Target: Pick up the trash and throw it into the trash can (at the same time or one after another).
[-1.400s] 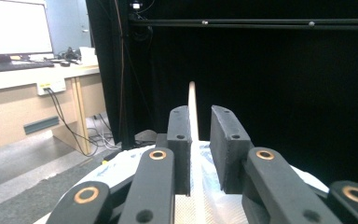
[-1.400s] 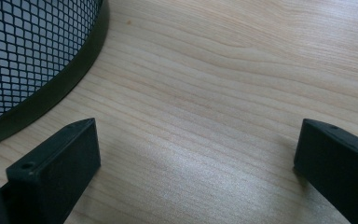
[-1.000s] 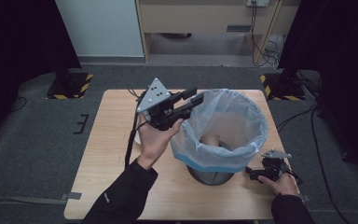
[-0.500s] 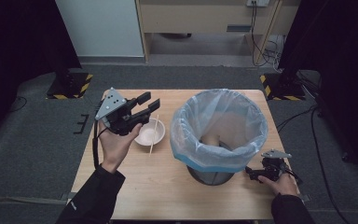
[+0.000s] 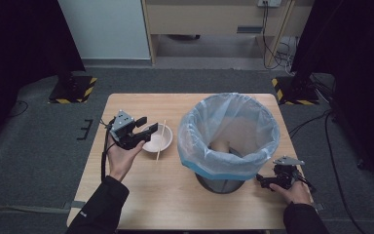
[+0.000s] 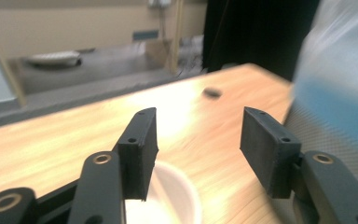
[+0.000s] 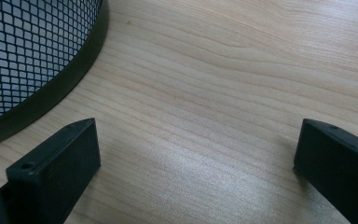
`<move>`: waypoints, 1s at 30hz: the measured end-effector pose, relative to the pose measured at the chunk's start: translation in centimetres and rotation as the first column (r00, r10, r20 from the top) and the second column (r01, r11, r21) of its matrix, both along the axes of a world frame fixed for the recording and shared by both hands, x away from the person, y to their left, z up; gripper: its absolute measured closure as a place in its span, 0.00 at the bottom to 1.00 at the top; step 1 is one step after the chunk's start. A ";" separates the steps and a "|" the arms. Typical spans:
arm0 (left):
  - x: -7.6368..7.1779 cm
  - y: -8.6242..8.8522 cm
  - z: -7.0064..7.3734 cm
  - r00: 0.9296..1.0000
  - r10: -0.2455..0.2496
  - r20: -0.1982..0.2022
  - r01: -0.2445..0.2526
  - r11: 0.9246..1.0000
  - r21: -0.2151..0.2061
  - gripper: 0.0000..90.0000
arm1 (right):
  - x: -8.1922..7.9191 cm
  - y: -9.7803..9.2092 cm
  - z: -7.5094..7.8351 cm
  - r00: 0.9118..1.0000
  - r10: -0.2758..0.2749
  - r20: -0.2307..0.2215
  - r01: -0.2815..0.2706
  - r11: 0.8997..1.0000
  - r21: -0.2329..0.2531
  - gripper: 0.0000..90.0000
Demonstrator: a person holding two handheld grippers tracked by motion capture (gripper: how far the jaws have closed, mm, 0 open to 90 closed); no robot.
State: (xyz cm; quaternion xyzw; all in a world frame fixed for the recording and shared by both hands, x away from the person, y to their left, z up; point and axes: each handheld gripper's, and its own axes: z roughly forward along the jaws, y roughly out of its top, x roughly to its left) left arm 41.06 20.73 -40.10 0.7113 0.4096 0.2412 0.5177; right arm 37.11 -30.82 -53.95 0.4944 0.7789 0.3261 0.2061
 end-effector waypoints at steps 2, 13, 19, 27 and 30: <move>0.4 0.1 -1.0 0.999 0.010 -0.031 -0.009 1.000 0.014 0.49 | 0.0 0.0 0.0 1.000 0.000 0.000 0.000 1.000 0.000 0.01; 2.4 -0.5 -5.1 0.989 0.056 -0.134 -0.042 0.994 0.103 0.47 | 0.0 0.0 0.0 1.000 0.001 0.000 -0.001 1.000 0.000 0.01; 3.3 -1.6 -6.5 0.981 0.049 -0.189 -0.025 0.992 0.124 0.50 | 0.0 0.0 0.0 1.000 0.001 0.000 -0.001 1.000 -0.001 0.01; 3.7 -2.3 -7.7 0.967 0.056 -0.250 -0.015 0.986 0.166 0.56 | 0.0 0.0 0.0 1.000 0.000 0.000 0.000 1.000 0.000 0.01; 3.9 -2.2 -8.2 0.959 0.062 -0.277 -0.012 0.984 0.179 0.59 | 0.0 0.0 0.0 1.000 0.000 0.000 0.000 1.000 0.000 0.01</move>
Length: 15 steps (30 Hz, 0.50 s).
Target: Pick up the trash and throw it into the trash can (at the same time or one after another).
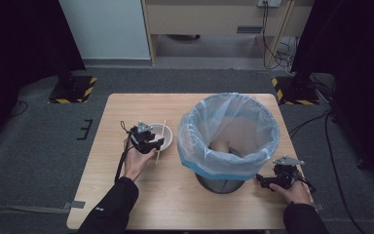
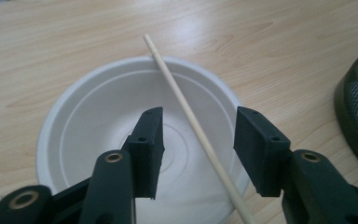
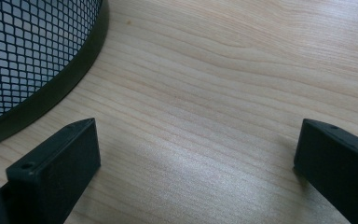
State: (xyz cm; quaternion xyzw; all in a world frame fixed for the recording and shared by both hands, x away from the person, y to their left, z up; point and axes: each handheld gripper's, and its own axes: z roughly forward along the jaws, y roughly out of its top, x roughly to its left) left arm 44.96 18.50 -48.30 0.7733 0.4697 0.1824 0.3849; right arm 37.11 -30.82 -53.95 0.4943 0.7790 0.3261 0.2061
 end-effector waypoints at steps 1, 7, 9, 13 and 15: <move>0.1 0.0 -0.2 1.000 0.001 -0.010 -0.001 1.000 0.000 0.60 | 0.0 0.0 0.0 1.000 0.000 0.000 0.000 1.000 0.000 0.01; 0.3 0.2 -0.7 0.998 0.004 -0.055 -0.004 1.000 -0.010 0.68 | 0.0 0.0 0.0 1.000 0.000 0.000 0.000 1.000 0.000 0.01; 0.3 0.2 -0.8 0.998 0.003 -0.060 -0.003 1.000 0.001 0.70 | 0.0 0.0 0.0 1.000 0.000 0.000 0.000 1.000 0.000 0.01; 0.4 0.3 -0.9 0.997 0.011 -0.073 -0.010 1.000 0.023 0.76 | 0.0 0.0 0.0 1.000 0.000 0.000 0.000 1.000 0.000 0.01; 0.4 0.4 -0.9 0.996 0.017 -0.084 -0.015 0.999 0.031 0.80 | 0.0 0.0 0.0 1.000 0.000 0.000 0.000 1.000 0.000 0.01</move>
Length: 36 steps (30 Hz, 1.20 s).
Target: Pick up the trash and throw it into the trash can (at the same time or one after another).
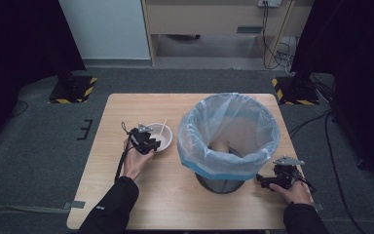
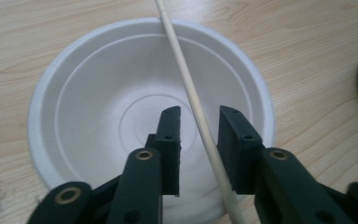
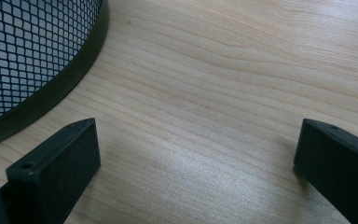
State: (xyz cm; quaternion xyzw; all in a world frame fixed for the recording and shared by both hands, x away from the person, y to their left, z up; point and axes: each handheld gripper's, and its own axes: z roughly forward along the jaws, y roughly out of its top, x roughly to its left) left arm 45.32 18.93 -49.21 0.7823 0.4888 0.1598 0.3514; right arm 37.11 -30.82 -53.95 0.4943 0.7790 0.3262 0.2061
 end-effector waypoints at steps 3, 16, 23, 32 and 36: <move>0.0 0.3 0.2 1.000 0.008 -0.007 -0.008 1.000 -0.002 0.87 | 0.0 0.0 0.0 1.000 0.000 0.000 0.000 1.000 0.000 0.01; -0.3 1.4 1.7 1.000 0.018 0.015 -0.017 0.999 -0.044 0.95 | 0.0 0.0 0.0 1.000 0.000 0.000 0.000 1.000 0.000 0.01; -1.5 2.0 5.6 0.991 0.023 0.135 -0.003 0.988 -0.152 0.95 | 0.0 0.0 0.0 1.000 0.000 0.000 0.000 1.000 0.000 0.01; -4.1 3.2 11.3 0.948 0.038 0.315 0.053 0.960 -0.275 0.95 | 0.0 0.0 0.0 1.000 0.000 0.000 0.000 1.000 0.000 0.01; -5.3 3.4 13.4 0.923 0.036 0.382 0.090 0.948 -0.306 0.95 | 0.0 0.0 0.0 1.000 0.000 0.000 0.000 1.000 0.000 0.01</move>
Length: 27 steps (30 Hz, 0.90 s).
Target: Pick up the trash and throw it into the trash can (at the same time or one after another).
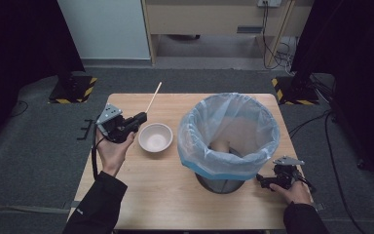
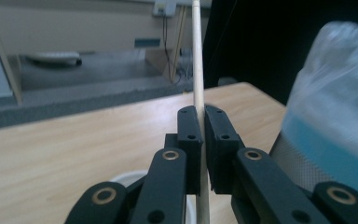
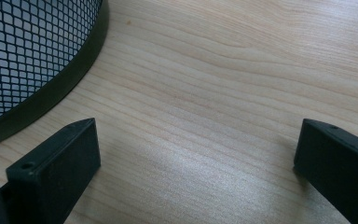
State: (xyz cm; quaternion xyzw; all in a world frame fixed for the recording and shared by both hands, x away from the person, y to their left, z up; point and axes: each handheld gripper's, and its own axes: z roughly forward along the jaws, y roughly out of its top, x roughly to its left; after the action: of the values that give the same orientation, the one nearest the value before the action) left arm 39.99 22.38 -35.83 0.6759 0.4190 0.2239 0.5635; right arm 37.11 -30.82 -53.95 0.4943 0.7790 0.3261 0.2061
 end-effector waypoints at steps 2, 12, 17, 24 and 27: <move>-0.6 -0.1 0.8 0.999 -0.009 0.034 0.010 1.000 -0.014 0.95 | 0.0 0.0 0.0 1.000 0.000 0.000 0.000 1.000 0.000 0.01; -3.1 -1.2 3.9 0.984 -0.066 0.165 0.075 0.996 -0.048 0.95 | 0.0 0.0 0.0 1.000 0.000 0.000 0.000 1.000 0.000 0.01; -4.2 -1.6 5.1 0.974 -0.088 0.211 0.102 0.993 -0.059 0.95 | 0.0 0.0 0.0 1.000 0.000 0.000 0.000 1.000 0.000 0.01; -5.1 -2.0 6.4 0.959 -0.104 0.265 0.130 0.988 -0.083 0.95 | 0.0 0.0 0.0 1.000 0.000 0.000 0.000 1.000 0.000 0.01; -5.3 -2.4 7.0 0.950 -0.111 0.291 0.143 0.986 -0.091 0.95 | 0.0 0.0 0.0 1.000 0.000 0.000 0.000 1.000 0.000 0.01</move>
State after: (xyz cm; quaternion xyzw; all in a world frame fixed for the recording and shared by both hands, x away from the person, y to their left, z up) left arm 34.65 19.96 -28.87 0.6296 0.3009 0.2586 0.6679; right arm 37.11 -30.82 -53.95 0.4944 0.7790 0.3262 0.2060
